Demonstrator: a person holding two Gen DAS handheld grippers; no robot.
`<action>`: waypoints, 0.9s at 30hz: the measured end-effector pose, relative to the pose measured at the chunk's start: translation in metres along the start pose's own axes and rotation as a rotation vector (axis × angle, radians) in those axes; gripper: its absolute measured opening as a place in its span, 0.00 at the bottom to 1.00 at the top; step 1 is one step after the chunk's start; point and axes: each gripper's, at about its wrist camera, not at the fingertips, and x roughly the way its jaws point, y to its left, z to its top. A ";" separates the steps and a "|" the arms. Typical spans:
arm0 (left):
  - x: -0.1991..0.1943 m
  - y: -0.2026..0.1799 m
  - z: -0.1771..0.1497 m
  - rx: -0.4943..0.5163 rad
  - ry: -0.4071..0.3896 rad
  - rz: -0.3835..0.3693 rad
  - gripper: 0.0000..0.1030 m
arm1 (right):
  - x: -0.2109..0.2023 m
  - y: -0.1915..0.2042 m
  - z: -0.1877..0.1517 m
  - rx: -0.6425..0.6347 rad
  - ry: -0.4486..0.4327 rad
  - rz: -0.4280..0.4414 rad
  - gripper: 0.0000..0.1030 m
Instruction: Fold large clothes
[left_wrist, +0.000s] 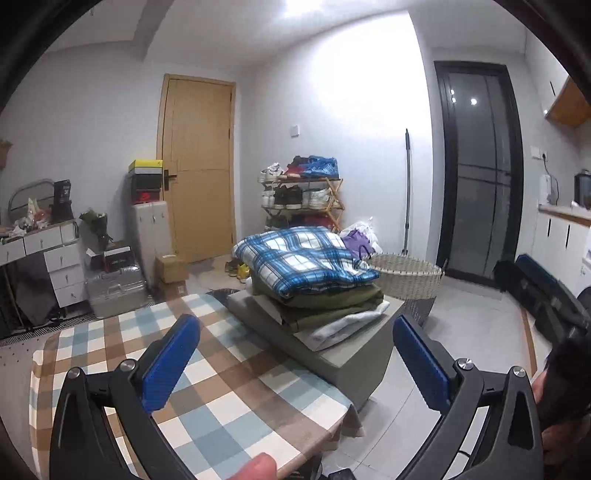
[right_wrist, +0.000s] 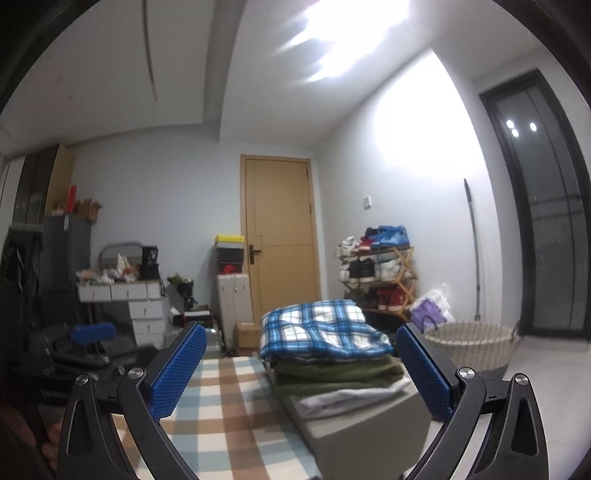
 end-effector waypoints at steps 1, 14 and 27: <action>0.000 -0.001 -0.001 0.001 -0.001 0.004 0.99 | 0.000 -0.003 0.000 0.018 0.001 0.002 1.00; -0.006 -0.005 -0.002 0.017 0.023 -0.016 0.99 | 0.001 -0.024 0.003 0.113 0.030 -0.015 1.00; -0.010 -0.008 -0.002 0.020 0.050 -0.018 0.99 | -0.002 -0.020 0.005 0.082 0.028 -0.018 1.00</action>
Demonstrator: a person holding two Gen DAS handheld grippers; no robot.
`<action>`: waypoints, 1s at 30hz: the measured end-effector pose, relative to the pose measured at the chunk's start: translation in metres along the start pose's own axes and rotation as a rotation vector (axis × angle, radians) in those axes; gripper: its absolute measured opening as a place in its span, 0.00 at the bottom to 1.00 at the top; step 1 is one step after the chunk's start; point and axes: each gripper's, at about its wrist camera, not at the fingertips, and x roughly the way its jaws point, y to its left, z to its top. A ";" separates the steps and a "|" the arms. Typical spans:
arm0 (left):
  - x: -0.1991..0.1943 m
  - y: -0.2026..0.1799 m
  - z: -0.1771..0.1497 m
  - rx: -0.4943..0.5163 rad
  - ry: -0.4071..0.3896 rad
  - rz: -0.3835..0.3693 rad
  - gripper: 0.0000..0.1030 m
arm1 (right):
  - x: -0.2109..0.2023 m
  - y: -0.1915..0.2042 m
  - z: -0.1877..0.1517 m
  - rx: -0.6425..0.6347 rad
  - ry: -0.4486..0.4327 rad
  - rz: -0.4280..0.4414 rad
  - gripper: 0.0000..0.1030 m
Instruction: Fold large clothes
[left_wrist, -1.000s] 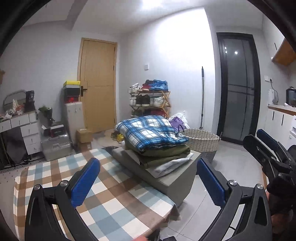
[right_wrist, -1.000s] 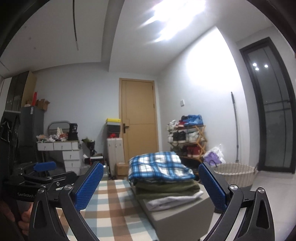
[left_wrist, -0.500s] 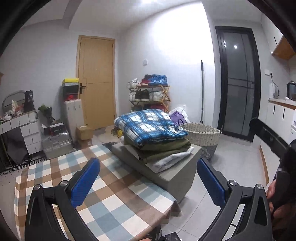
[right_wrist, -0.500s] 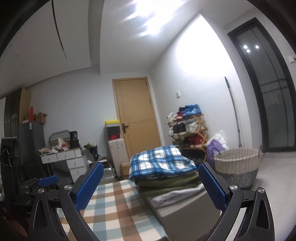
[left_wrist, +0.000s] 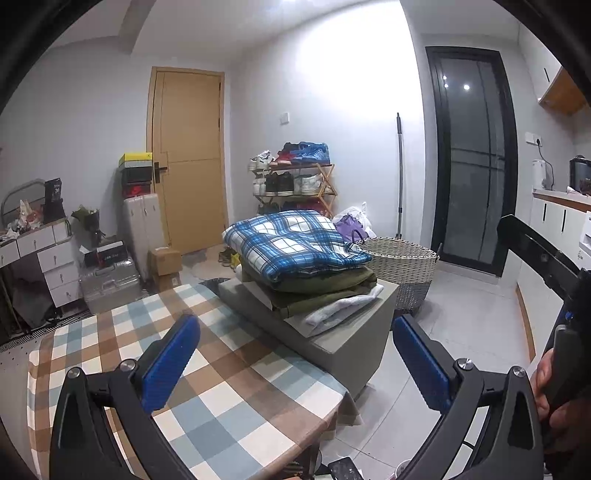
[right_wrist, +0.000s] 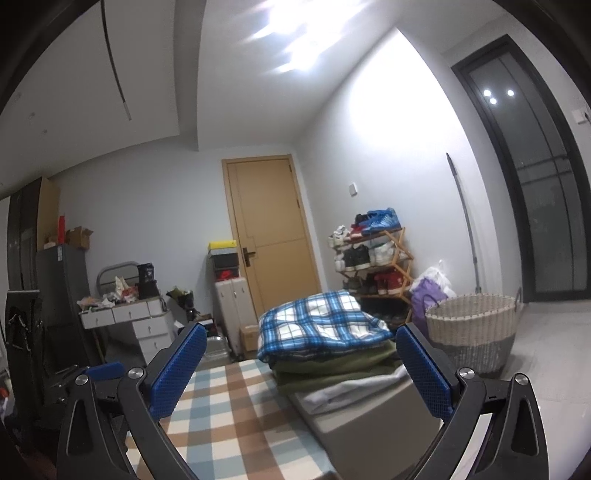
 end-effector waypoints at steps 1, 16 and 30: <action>0.000 0.000 0.000 0.000 0.000 -0.001 0.99 | 0.000 -0.001 0.000 0.001 -0.001 0.002 1.00; 0.001 -0.002 0.000 -0.003 0.007 -0.007 0.99 | 0.004 0.000 -0.001 -0.004 0.011 0.009 1.00; 0.004 -0.007 0.000 0.005 -0.002 -0.001 0.99 | 0.008 -0.004 -0.003 0.005 0.026 0.020 1.00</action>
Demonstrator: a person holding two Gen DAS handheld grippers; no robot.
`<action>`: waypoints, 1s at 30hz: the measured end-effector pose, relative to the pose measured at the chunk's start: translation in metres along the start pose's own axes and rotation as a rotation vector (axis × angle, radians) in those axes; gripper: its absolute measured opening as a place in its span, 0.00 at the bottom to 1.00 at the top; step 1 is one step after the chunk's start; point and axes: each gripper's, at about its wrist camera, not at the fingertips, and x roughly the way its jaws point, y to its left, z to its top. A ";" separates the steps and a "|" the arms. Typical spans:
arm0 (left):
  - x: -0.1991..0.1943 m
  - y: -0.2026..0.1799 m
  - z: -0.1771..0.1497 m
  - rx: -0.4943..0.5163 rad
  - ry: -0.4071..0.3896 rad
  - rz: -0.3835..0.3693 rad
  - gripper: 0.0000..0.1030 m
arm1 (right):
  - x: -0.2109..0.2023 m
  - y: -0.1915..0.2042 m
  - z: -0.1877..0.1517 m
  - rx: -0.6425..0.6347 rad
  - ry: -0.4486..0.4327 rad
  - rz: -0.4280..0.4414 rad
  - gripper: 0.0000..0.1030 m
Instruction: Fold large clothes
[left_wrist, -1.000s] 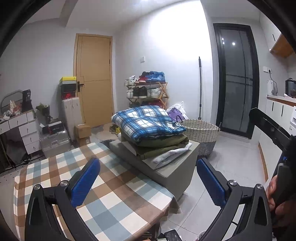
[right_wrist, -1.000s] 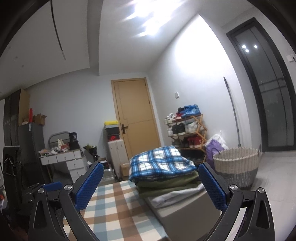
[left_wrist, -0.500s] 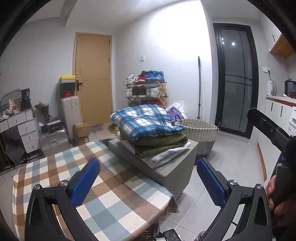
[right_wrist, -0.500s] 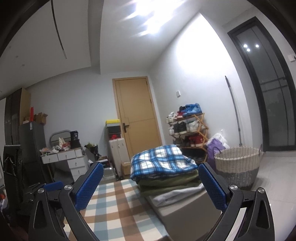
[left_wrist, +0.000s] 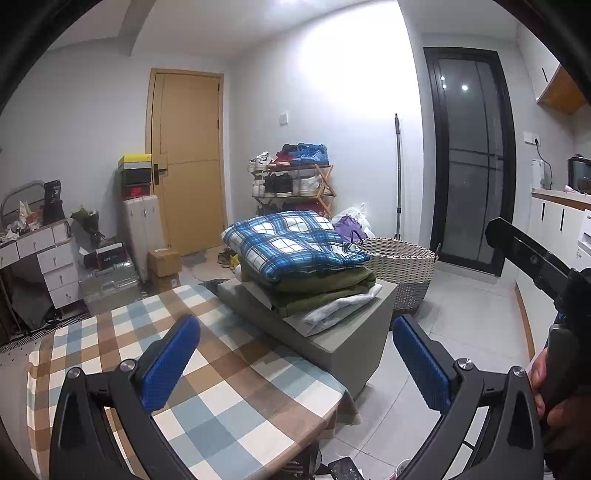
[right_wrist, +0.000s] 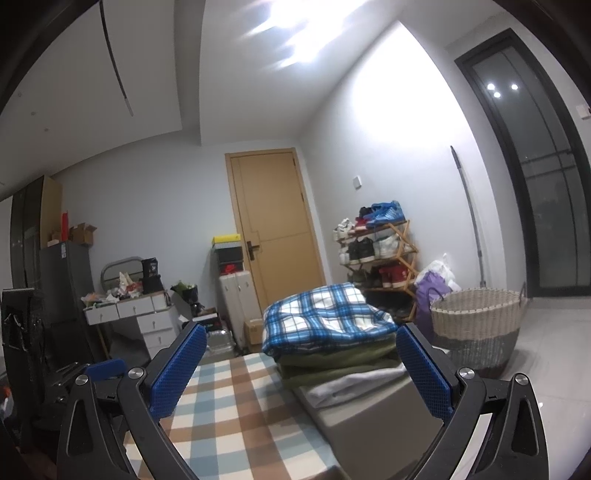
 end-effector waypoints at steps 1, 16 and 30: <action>0.000 0.000 0.000 -0.002 -0.001 -0.001 0.99 | 0.001 0.000 0.000 -0.002 0.000 0.001 1.00; -0.006 0.003 0.002 -0.009 -0.004 -0.022 0.99 | 0.001 0.002 -0.003 -0.004 0.010 0.012 1.00; -0.007 0.002 0.002 -0.007 -0.005 -0.024 0.99 | 0.002 0.001 -0.002 -0.007 0.015 0.014 1.00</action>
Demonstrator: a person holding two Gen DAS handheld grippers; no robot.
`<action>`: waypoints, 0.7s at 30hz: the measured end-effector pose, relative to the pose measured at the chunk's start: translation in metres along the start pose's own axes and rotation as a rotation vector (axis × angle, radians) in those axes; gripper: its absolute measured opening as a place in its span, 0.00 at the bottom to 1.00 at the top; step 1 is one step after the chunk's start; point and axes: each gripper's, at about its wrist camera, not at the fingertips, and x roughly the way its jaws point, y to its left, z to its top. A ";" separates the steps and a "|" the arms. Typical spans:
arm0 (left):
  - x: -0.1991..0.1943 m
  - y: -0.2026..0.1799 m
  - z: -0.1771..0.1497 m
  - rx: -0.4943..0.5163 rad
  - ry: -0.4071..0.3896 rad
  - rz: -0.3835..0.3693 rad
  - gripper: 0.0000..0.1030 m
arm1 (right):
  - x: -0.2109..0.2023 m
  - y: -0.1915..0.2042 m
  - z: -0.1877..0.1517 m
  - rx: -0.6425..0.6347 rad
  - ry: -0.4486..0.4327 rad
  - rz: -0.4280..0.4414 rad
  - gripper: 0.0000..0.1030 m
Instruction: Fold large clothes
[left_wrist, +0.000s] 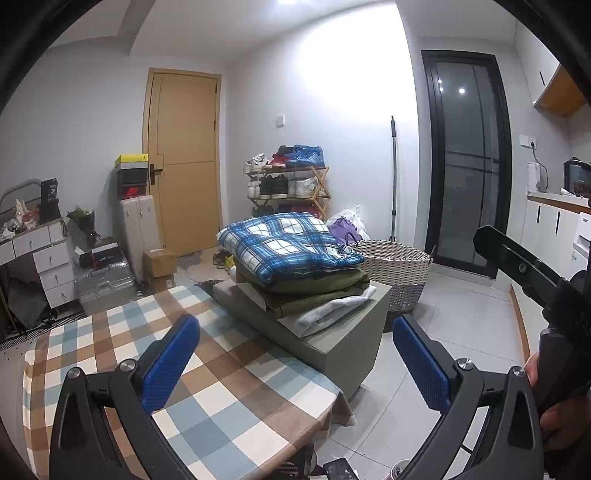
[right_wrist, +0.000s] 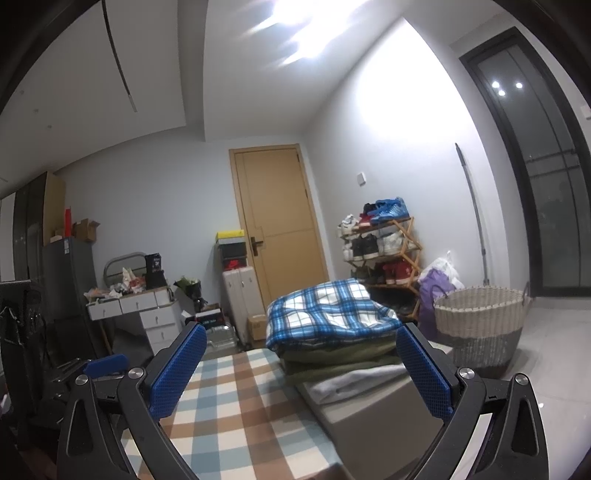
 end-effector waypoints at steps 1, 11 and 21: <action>0.000 0.000 0.000 0.001 0.001 0.000 0.99 | 0.000 0.000 0.000 0.000 0.001 -0.001 1.00; -0.001 0.000 -0.001 0.003 0.000 -0.008 0.99 | 0.001 0.001 0.000 0.003 0.010 0.001 1.00; 0.004 0.000 0.001 -0.023 0.015 0.006 0.99 | 0.002 0.001 -0.001 0.005 0.011 0.003 1.00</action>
